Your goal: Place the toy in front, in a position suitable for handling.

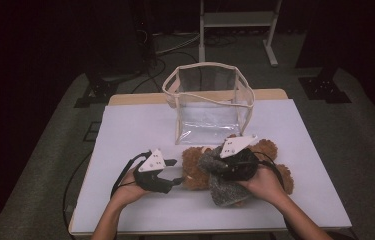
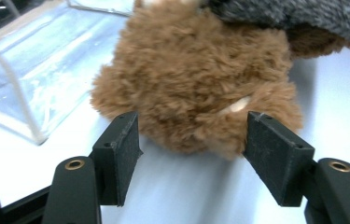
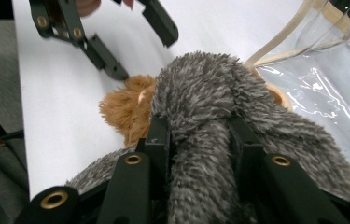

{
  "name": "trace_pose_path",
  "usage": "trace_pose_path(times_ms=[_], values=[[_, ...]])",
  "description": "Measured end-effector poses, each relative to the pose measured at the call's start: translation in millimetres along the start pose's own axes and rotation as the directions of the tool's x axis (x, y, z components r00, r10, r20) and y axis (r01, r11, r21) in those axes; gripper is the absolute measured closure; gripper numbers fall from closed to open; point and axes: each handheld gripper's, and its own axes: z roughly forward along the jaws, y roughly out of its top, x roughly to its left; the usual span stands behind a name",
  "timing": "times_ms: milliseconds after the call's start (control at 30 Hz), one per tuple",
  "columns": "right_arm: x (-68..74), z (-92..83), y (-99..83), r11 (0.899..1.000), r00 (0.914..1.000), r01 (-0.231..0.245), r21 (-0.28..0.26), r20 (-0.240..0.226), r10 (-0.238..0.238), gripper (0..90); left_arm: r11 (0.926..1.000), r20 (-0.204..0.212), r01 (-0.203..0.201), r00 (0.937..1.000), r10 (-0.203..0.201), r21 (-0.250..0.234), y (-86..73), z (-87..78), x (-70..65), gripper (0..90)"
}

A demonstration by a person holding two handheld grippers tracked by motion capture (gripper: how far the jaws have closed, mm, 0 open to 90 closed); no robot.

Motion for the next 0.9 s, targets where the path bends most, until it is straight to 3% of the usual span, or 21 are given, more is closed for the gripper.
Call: trace_pose_path(times_ms=[167,367,600,800,867,900], values=[[4.3,11.8,17.3,0.999,0.9991,0.041,0.025,0.009,-0.042,65.4,0.9999,0.000,0.011,0.9999,-0.011,-0.003,-4.1,-5.5,4.7,32.9],[8.9,37.5,34.9,0.996,0.9960,0.083,0.039,-0.038,-0.081,65.4,0.9993,-0.003,0.035,0.9994,-0.035,-0.010,-8.7,-15.6,10.8,30.6],[9.2,63.9,41.1,0.997,0.9927,0.054,0.058,-0.110,-0.048,65.4,0.9995,-0.003,0.027,0.9996,-0.027,-0.014,-10.5,-23.9,13.0,28.6],[8.6,52.2,40.9,0.996,0.9916,0.068,0.052,-0.114,-0.062,65.4,0.9993,-0.007,0.032,0.9995,-0.032,-0.020,-11.3,-26.8,14.1,27.5],[8.6,43.1,39.3,0.996,0.9921,0.076,0.047,-0.104,-0.070,65.4,0.9994,-0.004,0.029,0.9996,-0.029,-0.019,-11.4,-26.5,13.5,27.2],[6.4,29.4,34.5,0.996,0.9939,0.078,0.044,-0.082,-0.074,65.4,0.9993,0.000,0.031,0.9995,-0.031,-0.019,-11.1,-25.8,12.7,26.9]])
